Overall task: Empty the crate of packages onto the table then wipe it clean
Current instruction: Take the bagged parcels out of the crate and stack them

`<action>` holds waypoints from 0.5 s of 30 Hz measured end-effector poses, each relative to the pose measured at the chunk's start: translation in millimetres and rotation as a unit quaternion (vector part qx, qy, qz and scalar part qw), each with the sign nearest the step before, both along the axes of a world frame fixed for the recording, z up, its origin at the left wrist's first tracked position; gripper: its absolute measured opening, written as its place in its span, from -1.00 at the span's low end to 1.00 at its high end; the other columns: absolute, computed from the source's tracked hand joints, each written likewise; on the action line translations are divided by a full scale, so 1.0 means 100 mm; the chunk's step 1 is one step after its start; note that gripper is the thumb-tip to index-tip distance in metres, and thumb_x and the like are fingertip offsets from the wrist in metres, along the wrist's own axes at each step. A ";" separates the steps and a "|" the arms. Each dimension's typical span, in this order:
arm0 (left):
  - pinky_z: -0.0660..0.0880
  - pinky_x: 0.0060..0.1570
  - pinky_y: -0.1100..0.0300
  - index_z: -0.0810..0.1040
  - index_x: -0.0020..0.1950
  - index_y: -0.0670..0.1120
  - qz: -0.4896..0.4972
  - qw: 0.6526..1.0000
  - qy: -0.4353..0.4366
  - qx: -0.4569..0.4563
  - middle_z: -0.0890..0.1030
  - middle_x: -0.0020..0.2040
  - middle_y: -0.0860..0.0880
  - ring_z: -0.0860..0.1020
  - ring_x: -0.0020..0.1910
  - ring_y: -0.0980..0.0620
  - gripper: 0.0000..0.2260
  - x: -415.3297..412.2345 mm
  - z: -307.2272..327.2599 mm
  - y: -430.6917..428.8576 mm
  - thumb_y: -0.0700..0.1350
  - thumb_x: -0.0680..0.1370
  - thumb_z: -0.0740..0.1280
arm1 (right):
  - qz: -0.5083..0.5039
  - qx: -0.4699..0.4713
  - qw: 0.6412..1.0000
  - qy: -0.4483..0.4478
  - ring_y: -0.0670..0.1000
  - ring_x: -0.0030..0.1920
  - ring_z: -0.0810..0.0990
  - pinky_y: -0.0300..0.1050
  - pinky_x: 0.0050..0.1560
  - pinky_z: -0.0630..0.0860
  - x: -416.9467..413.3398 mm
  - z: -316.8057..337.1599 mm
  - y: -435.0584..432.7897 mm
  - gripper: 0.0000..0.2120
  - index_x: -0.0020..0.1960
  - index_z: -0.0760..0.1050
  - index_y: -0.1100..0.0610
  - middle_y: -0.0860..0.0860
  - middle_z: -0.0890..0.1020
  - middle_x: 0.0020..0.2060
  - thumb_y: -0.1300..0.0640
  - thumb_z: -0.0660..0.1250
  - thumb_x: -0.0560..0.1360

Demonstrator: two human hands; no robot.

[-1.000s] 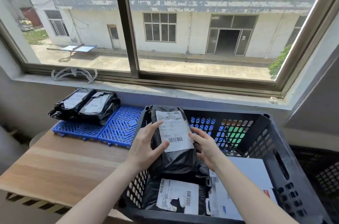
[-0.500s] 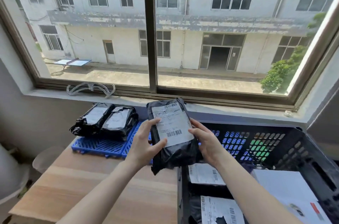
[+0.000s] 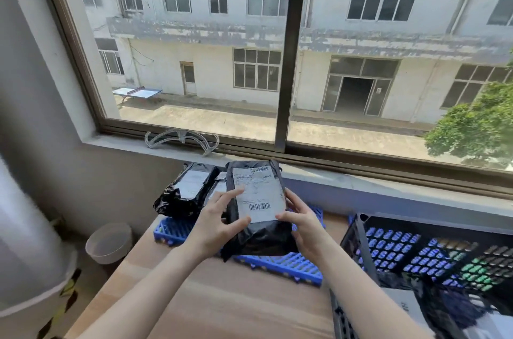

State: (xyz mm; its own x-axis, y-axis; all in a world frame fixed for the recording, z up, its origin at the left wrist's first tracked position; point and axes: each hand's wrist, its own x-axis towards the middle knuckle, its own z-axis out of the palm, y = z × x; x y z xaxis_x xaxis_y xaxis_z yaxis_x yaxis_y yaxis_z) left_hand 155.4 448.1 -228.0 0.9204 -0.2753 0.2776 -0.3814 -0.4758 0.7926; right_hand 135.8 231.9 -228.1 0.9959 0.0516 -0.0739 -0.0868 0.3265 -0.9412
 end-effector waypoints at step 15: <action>0.07 0.42 0.21 0.19 0.51 0.24 -0.012 0.978 0.117 0.172 0.17 0.44 0.05 0.04 0.52 0.11 -0.08 1.35 -0.44 0.60 0.14 0.26 0.60 | 0.068 -0.095 0.992 0.040 -0.08 0.26 0.51 -0.17 0.05 0.55 1.46 -0.60 0.71 -0.03 0.44 0.10 -0.18 -0.13 0.47 0.28 0.42 0.34 0.18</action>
